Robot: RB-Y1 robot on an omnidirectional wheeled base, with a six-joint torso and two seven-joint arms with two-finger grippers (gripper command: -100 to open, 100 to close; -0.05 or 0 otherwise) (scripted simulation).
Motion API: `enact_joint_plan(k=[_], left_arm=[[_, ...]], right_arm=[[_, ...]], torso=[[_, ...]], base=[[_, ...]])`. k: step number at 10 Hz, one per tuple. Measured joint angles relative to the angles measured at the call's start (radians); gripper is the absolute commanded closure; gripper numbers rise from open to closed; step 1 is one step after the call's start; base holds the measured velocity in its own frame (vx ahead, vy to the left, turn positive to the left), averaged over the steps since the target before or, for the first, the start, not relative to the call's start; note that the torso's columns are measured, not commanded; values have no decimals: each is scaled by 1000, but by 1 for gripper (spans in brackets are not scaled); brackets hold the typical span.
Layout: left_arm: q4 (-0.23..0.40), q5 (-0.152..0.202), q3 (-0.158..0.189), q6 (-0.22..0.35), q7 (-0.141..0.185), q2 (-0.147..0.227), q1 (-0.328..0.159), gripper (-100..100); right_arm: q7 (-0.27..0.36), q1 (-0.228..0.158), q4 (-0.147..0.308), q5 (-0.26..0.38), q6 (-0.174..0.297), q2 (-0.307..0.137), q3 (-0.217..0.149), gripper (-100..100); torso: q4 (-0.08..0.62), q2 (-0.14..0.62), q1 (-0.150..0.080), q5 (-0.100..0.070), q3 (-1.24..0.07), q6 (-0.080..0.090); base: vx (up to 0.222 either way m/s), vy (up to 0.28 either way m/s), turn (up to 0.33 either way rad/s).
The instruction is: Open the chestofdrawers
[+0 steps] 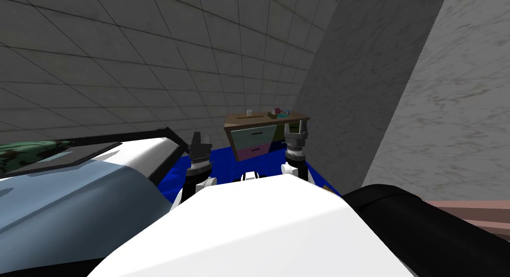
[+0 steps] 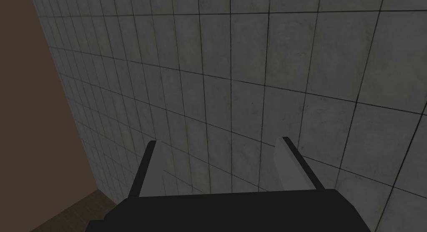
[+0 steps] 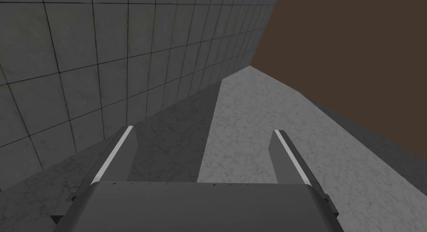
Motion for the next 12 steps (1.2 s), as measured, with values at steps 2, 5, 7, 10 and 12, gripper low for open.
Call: enact_joint_plan(k=[2, 5, 7, 10, 12], left_arm=[[0, 0, 0, 0, 0, 0, 0, 0], [0, 0, 0, 0, 0, 0, 0, 0], [0, 0, 0, 0, 0, 0, 0, 0], [0, 0, 0, 0, 0, 0, 0, 0], [0, 0, 0, 0, 0, 0, 0, 0]], right_arm=[[11, 4, 23, 43, 40, -50, 9, -100], [43, -17, 87, 133, 126, -100, 28, -100], [51, -11, 100, 176, 176, -122, 29, -100], [69, -35, 166, 250, 255, -150, 34, -100], [85, -37, 180, 299, 305, -160, 48, -100]], torso=[[1, 1, 0, 0, -1, 0], [1, 1, 0, 0, -1, 0], [1, 2, 0, 0, -1, 0], [1, 1, 0, 0, -1, 0], [1, 1, 0, 0, -1, 0]], base=[[6, 8, 167], [10, 8, 132], [6, 10, 179], [7, 6, 111], [9, 8, 232]])
